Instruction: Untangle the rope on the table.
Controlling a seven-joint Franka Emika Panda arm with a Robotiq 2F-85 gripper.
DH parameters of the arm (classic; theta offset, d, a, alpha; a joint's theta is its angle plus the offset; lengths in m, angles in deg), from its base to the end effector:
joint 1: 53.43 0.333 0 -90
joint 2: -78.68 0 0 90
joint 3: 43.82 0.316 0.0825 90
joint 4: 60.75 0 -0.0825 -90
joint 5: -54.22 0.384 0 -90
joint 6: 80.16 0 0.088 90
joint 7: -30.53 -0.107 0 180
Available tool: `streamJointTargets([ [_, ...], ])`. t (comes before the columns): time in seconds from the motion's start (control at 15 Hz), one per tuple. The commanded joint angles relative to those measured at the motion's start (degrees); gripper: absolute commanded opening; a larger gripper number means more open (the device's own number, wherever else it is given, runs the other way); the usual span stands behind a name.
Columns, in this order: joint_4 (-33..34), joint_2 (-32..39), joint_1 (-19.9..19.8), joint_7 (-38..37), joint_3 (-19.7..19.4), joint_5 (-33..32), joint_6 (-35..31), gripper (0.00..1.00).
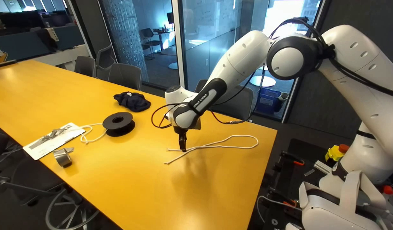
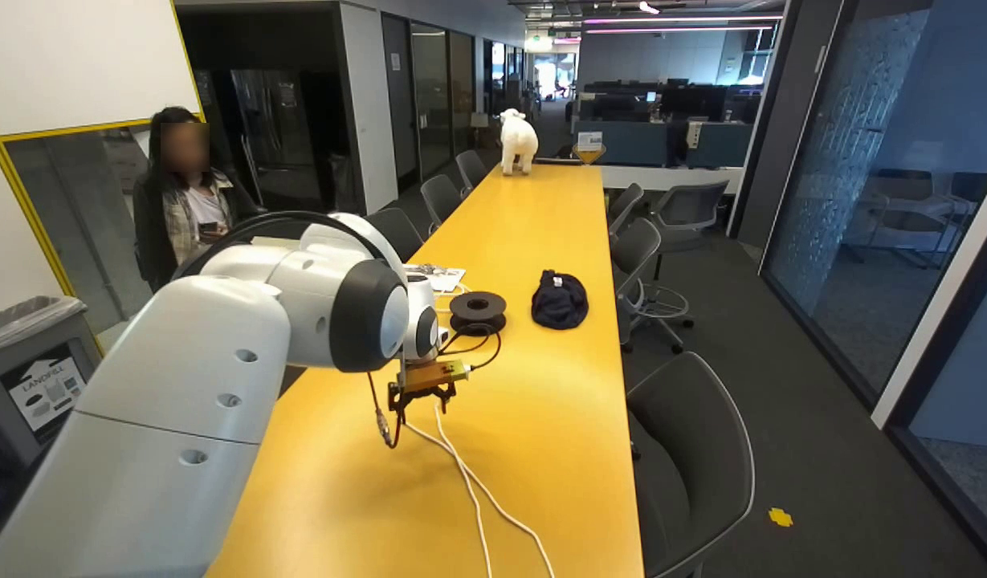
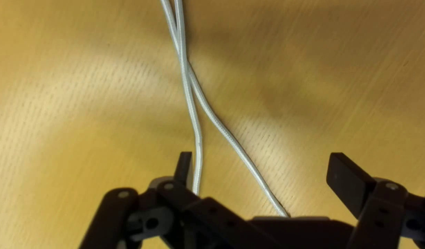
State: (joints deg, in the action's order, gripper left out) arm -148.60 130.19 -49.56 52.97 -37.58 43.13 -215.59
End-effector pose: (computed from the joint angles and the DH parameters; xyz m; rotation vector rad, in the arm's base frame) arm 0.6841 0.1094 0.1174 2.9282 1.0228 -0.1004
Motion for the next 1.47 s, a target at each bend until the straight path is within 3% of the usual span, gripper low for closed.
streamJointTargets([
  [0.0,10.0,7.3,0.2,0.9,0.7,0.5,-0.1,1.0],
  [0.6,21.7,16.9,0.6,-0.2,0.5,1.4,-0.6,1.0],
  [1.4,29.0,22.0,0.9,-0.3,0.1,1.4,0.4,1.0],
])
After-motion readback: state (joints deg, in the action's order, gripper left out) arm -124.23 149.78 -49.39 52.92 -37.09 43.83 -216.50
